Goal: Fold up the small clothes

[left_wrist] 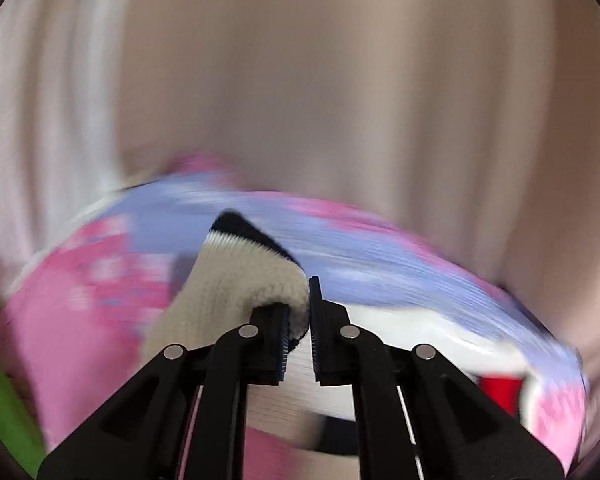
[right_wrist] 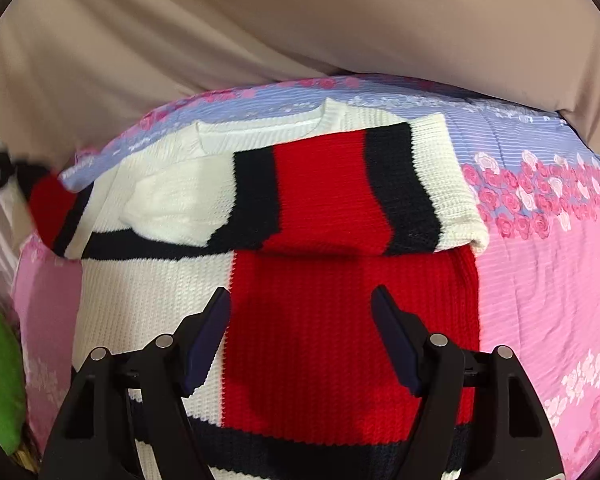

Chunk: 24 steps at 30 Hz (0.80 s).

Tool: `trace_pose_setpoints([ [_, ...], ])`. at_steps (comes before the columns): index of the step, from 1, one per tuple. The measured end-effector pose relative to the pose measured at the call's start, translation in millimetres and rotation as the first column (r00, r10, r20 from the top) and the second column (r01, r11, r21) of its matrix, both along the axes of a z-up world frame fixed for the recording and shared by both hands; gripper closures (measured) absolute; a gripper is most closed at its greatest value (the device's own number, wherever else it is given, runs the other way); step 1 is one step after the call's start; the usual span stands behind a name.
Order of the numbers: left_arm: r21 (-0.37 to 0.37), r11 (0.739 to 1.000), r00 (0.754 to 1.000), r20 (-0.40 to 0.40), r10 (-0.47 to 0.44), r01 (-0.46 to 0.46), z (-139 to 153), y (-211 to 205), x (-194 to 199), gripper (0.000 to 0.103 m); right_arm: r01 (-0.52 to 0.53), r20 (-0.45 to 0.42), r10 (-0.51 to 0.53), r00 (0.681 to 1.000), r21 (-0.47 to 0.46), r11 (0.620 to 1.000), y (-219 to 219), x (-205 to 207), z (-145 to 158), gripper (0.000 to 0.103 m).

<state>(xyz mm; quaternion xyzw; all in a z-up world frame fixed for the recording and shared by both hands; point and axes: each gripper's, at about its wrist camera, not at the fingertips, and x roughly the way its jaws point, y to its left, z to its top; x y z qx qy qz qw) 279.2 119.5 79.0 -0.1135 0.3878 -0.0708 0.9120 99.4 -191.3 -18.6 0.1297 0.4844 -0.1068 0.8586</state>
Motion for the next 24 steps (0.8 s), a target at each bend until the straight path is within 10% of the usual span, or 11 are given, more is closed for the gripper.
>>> trace_pose_setpoints([
  [3,-0.047,0.982,0.981,-0.043,-0.187,0.185,-5,-97,-30,0.091,0.024,0.009,-0.024,1.000,-0.001,1.000,-16,-6,-2,0.033],
  [6,-0.089,0.954,0.945,-0.136,-0.297,0.287,-44,-166,-64,0.053,0.052,-0.006,-0.052,0.999,-0.016,0.999,-35,-15,-11,0.033],
  [9,-0.109,0.946,0.927,-0.194,-0.320,0.304,-80,-189,-97,0.052,0.076,-0.020,-0.076,0.997,-0.020,0.997,-55,-25,-19,0.033],
  [18,-0.158,0.986,0.950,-0.311,0.005,-0.057,-116,-46,-73,0.044,-0.095,0.045,0.097,0.994,-0.041,0.995,-30,30,-10,0.032],
  [24,-0.145,0.978,0.938,-0.332,0.094,-0.149,-125,6,-65,0.044,-0.429,0.012,0.455,0.890,-0.314,0.847,74,107,-14,0.033],
])
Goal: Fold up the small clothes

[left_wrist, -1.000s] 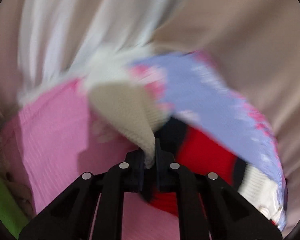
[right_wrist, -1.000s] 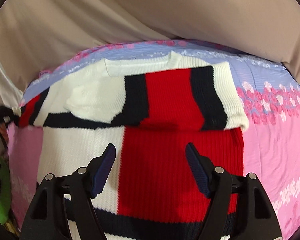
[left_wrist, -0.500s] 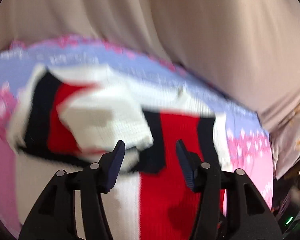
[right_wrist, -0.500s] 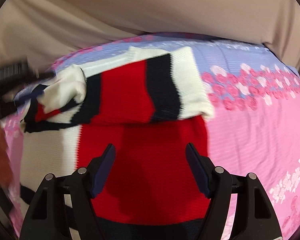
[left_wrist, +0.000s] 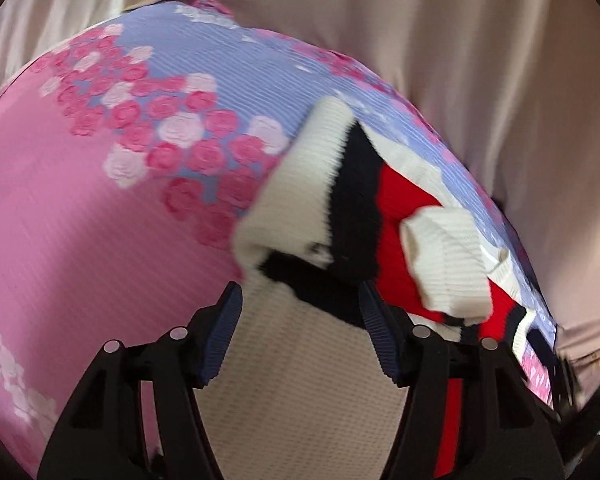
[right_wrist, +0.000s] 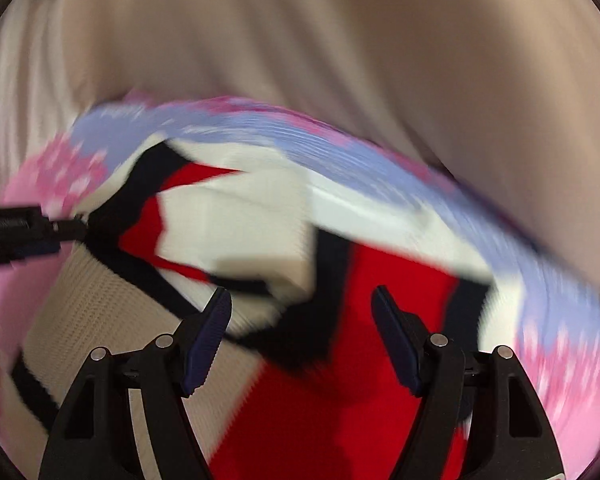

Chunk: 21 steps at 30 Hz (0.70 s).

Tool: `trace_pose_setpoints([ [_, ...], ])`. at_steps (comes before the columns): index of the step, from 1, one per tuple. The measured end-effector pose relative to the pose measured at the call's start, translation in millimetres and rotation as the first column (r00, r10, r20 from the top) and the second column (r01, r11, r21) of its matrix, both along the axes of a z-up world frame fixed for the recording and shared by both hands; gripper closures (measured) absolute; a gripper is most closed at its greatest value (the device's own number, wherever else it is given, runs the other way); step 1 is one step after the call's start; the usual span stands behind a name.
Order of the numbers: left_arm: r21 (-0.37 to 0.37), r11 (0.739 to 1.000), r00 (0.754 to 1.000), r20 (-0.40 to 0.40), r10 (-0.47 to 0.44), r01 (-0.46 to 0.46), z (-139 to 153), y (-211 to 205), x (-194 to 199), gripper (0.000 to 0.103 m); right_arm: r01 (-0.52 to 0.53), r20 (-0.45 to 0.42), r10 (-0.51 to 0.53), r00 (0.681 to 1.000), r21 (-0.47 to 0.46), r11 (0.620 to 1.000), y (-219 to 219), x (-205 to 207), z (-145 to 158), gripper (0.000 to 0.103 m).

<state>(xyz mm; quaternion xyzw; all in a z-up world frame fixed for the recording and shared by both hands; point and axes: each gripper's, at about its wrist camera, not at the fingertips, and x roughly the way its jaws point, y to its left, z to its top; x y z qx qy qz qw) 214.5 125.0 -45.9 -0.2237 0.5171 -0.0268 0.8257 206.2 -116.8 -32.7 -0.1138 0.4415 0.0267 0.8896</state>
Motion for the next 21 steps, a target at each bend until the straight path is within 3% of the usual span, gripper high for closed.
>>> trace_pose_setpoints([
  [3,-0.014,1.000,1.000,-0.010,0.008,-0.008,-6,5,-4,0.044,-0.119,-0.062,0.114,0.992,-0.098,0.988,39,36,-30,0.036],
  [4,-0.023,1.000,1.000,-0.012,0.006,-0.007,-7,6,-5,0.044,-0.128,-0.087,0.120,0.989,-0.095,0.987,43,44,-38,0.043],
  [5,-0.030,1.000,1.000,-0.012,0.004,-0.004,-8,8,-7,0.044,-0.135,-0.109,0.127,0.986,-0.069,0.988,44,52,-45,0.069],
  [7,-0.052,0.999,1.000,-0.016,0.000,-0.001,-7,11,-11,0.044,-0.080,-0.144,0.087,0.986,0.054,0.995,34,63,-43,0.093],
  [8,-0.072,0.997,1.000,-0.015,-0.004,0.003,-5,13,-12,0.044,-0.014,-0.150,0.038,0.988,0.153,0.988,20,66,-32,0.093],
  [10,-0.141,0.990,1.000,-0.008,-0.006,0.005,-1,17,-14,0.044,0.102,-0.118,-0.062,0.991,0.377,0.921,-16,57,-5,0.094],
  [12,-0.203,0.979,1.000,-0.010,-0.006,0.004,1,15,-12,0.042,0.215,-0.102,-0.191,0.976,0.550,0.807,-62,34,14,0.094],
  [14,-0.239,0.971,1.000,-0.025,0.000,-0.006,-1,8,-5,0.037,0.342,-0.127,-0.336,0.933,0.596,0.727,-103,9,8,0.094],
  [16,-0.253,0.967,0.999,-0.051,0.010,-0.023,-9,-3,7,0.036,0.456,-0.179,-0.434,0.883,0.550,0.700,-128,-5,-13,0.092],
  [18,-0.213,0.976,0.995,-0.094,0.034,-0.054,-21,-11,20,0.036,0.540,-0.277,-0.464,0.842,0.474,0.696,-146,-7,-45,0.087],
  [21,-0.176,0.978,0.991,-0.100,0.092,-0.109,-30,-13,30,0.037,0.548,-0.301,-0.460,0.836,0.507,0.665,-156,-7,-58,0.080],
])
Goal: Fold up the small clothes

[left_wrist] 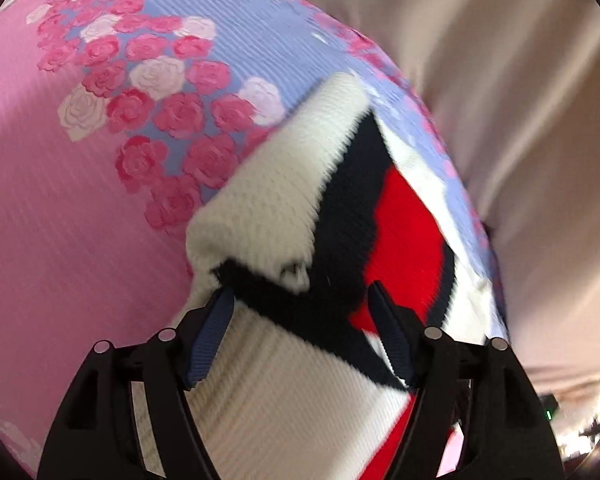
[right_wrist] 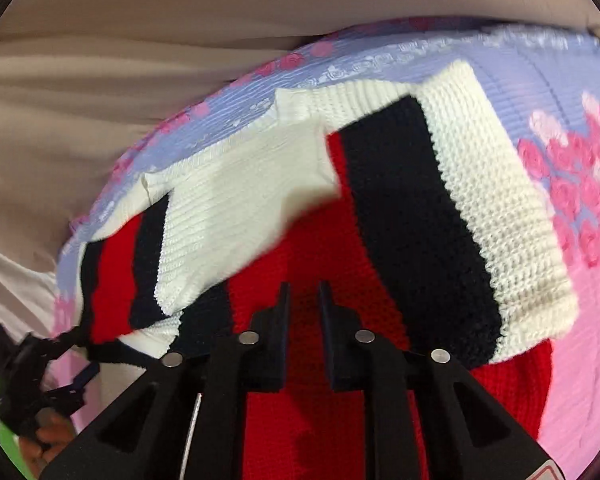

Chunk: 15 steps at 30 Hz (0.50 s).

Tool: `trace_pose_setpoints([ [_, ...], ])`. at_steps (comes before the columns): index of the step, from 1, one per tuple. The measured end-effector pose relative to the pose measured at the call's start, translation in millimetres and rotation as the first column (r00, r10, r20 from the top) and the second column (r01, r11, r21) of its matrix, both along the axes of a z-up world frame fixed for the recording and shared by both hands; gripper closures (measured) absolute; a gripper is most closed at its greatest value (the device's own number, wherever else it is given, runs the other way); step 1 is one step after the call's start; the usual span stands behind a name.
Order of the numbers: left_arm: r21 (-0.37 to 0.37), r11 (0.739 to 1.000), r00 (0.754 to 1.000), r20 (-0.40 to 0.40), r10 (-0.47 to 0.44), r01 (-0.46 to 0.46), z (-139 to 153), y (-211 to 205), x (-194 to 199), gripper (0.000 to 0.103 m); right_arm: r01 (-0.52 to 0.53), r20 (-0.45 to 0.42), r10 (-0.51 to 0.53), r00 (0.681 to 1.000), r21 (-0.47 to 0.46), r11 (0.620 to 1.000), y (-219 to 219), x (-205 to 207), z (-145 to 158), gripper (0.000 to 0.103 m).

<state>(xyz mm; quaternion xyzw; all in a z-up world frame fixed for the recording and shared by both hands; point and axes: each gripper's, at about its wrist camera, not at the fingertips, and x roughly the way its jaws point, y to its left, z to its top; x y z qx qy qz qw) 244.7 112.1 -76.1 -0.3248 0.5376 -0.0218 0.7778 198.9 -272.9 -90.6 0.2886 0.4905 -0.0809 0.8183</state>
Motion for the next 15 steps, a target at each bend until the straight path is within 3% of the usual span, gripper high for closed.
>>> trace_pose_setpoints([
  [1,-0.005,1.000,1.000,0.007,0.014,-0.014,0,1,1,0.037,0.011,0.020,-0.011,1.000,-0.011,1.000,-3,2,1,0.062],
  [3,-0.004,0.999,0.999,0.006,0.034,-0.034,1,0,6,0.039,0.029,0.045,-0.028,0.999,-0.038,0.999,-6,5,5,0.043],
  [8,-0.008,0.998,0.998,-0.002,0.063,-0.063,2,-3,13,0.042,0.046,0.055,-0.048,0.997,0.042,0.998,-24,37,-1,0.042],
  [9,0.002,0.998,0.998,-0.004,0.070,-0.070,3,-3,15,0.047,0.048,0.057,-0.050,0.997,0.032,0.998,-23,41,-1,0.045],
  [11,0.032,0.997,0.997,-0.010,0.077,-0.077,2,-2,16,0.067,0.051,0.069,-0.051,0.996,0.010,0.999,-22,52,1,0.095],
  [12,0.059,0.996,0.997,-0.014,0.072,-0.071,2,-1,16,0.084,0.044,0.095,-0.050,0.994,0.065,0.997,-23,53,9,0.096],
  [13,0.071,0.995,0.997,-0.015,0.069,-0.068,3,1,17,0.093,0.047,0.143,-0.059,0.988,0.088,0.995,-24,45,21,0.096],
  [15,0.091,0.994,0.998,0.019,0.061,-0.062,14,3,16,0.093,0.019,0.266,-0.041,0.963,0.082,0.996,-20,28,63,0.096],
])
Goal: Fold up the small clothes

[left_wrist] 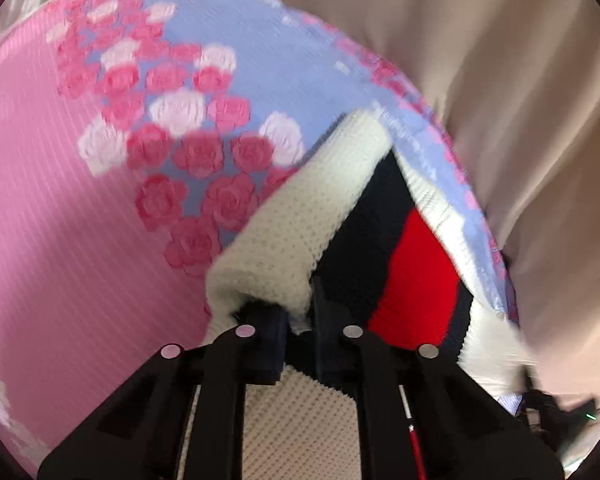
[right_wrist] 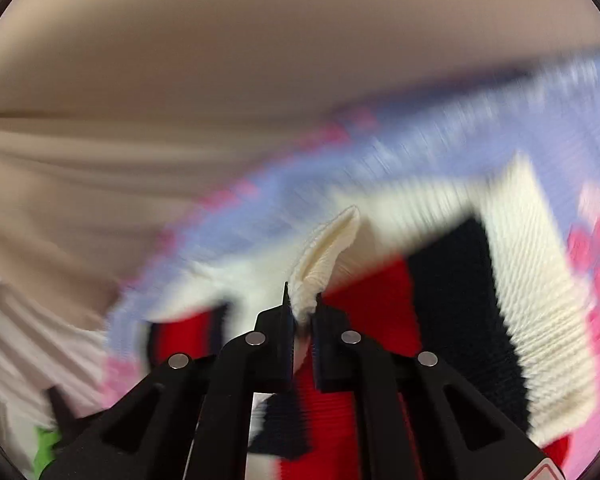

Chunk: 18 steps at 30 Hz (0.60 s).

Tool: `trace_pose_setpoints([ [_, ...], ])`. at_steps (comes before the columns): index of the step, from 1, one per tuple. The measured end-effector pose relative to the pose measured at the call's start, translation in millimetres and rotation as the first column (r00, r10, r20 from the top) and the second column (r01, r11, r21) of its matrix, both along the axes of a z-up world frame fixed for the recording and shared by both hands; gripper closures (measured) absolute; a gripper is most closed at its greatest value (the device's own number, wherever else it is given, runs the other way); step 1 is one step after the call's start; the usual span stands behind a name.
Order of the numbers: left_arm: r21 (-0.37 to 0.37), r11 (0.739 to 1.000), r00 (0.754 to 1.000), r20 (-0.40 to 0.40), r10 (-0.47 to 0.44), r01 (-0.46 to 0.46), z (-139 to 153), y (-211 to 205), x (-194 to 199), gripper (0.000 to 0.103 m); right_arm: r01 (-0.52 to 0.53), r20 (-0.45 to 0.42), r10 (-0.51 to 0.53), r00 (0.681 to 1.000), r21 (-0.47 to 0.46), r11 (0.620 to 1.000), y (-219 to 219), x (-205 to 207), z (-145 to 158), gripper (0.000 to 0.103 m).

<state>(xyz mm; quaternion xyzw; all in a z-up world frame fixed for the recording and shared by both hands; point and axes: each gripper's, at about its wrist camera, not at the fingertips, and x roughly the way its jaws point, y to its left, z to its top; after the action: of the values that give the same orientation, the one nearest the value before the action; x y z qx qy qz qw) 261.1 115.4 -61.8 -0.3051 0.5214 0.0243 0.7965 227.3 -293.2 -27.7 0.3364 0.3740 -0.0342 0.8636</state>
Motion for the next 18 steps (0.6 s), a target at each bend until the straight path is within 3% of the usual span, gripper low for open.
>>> trace_pose_setpoints([
  [3,0.042,0.998,0.999,0.029,-0.044,0.043,11,-1,1,0.093,0.014,0.114,-0.003,0.993,-0.095,0.995,4,-46,50,0.096],
  [4,0.054,0.996,0.998,0.009,-0.068,0.068,7,-5,3,0.093,0.024,0.096,-0.014,0.995,-0.113,0.993,1,-54,45,0.097],
  [6,0.092,0.991,0.995,-0.038,-0.090,0.093,-7,-13,6,0.094,0.018,-0.059,-0.029,0.998,-0.181,0.983,-4,-53,6,0.097],
  [8,0.116,0.988,0.994,-0.056,-0.092,0.098,-14,-17,4,0.094,0.009,-0.261,-0.051,0.964,-0.160,0.987,-9,-47,-56,0.097],
  [9,0.124,0.987,0.994,-0.046,-0.094,0.100,-11,-18,2,0.094,0.055,-0.232,-0.075,0.970,-0.093,0.994,-14,-56,-61,0.097],
  [12,0.164,0.978,0.992,-0.033,-0.125,0.128,-10,-17,0,0.093,0.094,-0.128,-0.104,0.986,-0.086,0.992,-14,-70,-35,0.097],
  [13,0.171,0.976,0.991,-0.036,-0.129,0.133,-12,-18,-2,0.093,0.079,-0.140,-0.094,0.986,-0.108,0.991,-12,-68,-38,0.097],
  [15,0.203,0.969,0.990,-0.030,-0.136,0.140,-12,-23,-2,0.093,0.006,-0.250,-0.046,0.967,-0.158,0.987,-5,-56,-61,0.097],
  [18,0.214,0.962,0.985,-0.010,-0.171,0.170,-3,-29,-4,0.088,-0.012,-0.236,-0.031,0.971,-0.177,0.984,0,-65,-42,0.086],
])
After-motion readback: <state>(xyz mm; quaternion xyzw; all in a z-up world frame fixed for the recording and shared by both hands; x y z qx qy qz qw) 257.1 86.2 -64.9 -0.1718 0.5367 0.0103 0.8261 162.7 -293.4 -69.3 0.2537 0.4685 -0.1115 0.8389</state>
